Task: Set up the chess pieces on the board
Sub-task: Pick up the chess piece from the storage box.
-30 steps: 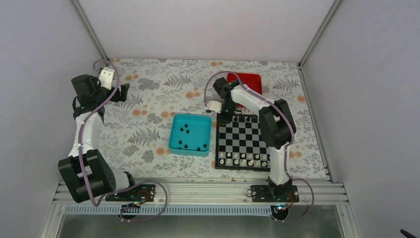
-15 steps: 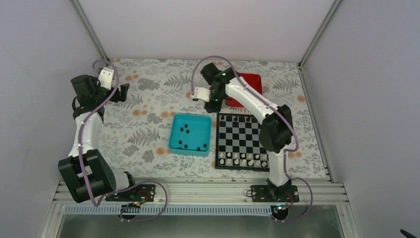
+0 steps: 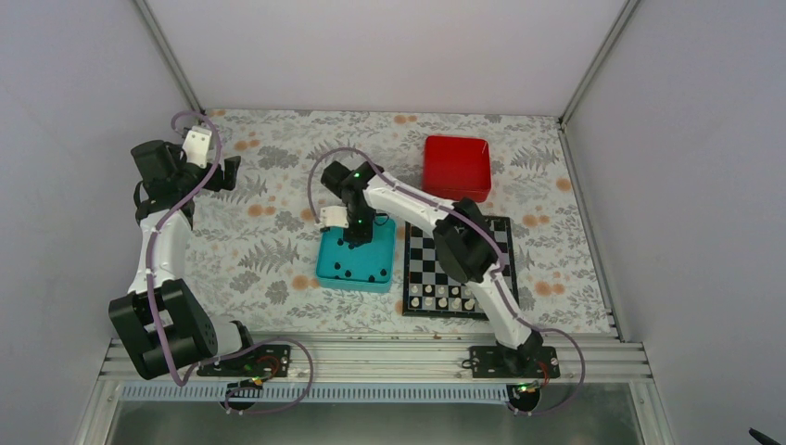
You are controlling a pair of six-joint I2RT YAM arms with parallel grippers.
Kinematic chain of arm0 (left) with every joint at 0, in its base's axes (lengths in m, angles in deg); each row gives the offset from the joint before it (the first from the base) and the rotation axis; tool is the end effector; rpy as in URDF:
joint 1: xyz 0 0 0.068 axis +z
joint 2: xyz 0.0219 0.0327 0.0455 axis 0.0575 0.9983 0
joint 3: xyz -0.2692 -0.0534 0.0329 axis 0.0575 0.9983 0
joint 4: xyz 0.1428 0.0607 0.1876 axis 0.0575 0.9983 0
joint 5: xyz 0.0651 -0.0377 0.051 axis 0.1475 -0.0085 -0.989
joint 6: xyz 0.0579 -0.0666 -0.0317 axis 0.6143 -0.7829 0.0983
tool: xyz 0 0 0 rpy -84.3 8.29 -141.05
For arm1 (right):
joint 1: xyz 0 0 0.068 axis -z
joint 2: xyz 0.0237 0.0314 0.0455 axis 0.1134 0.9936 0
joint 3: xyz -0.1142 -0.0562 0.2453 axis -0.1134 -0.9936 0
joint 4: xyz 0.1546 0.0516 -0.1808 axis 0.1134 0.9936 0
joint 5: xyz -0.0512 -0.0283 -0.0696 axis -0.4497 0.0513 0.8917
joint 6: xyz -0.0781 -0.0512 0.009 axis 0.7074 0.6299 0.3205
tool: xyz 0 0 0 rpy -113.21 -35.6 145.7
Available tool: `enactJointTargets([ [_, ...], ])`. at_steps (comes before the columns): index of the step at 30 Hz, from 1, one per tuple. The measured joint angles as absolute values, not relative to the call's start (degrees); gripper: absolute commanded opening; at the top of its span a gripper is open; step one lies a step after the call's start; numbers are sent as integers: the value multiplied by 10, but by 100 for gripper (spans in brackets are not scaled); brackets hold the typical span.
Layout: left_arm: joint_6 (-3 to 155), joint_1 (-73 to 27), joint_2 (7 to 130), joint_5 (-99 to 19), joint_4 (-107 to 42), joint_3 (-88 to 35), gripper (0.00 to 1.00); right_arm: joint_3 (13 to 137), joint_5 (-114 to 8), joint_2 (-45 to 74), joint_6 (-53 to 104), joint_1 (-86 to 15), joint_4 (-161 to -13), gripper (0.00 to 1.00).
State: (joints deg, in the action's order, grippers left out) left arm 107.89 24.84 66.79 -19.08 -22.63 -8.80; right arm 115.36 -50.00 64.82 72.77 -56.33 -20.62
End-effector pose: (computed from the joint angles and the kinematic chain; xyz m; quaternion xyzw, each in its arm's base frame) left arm 0.3037 0.0755 0.2854 0.1198 0.8264 -0.0217 0.5498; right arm 0.2860 0.3502 0.1572 -0.7082 0.7011 0.0498 0.0665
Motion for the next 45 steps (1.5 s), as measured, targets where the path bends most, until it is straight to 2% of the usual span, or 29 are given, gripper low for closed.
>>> enactJointTargets([
  [5,1077,249,664,-191,-226,-88,100,1153,-490,688,728,-563,-220,41],
  [26,1069,263,658,-178,-226,-88,100,1169,-514,690,735,-572,-202,40],
  [34,1069,265,658,-176,-226,-88,100,1170,-519,699,740,-576,-205,37],
  [38,1069,266,658,-175,-226,-88,100,1170,-518,710,743,-576,-206,29],
  [45,1068,267,658,-169,-226,-88,100,1170,-519,714,743,-576,-216,28],
])
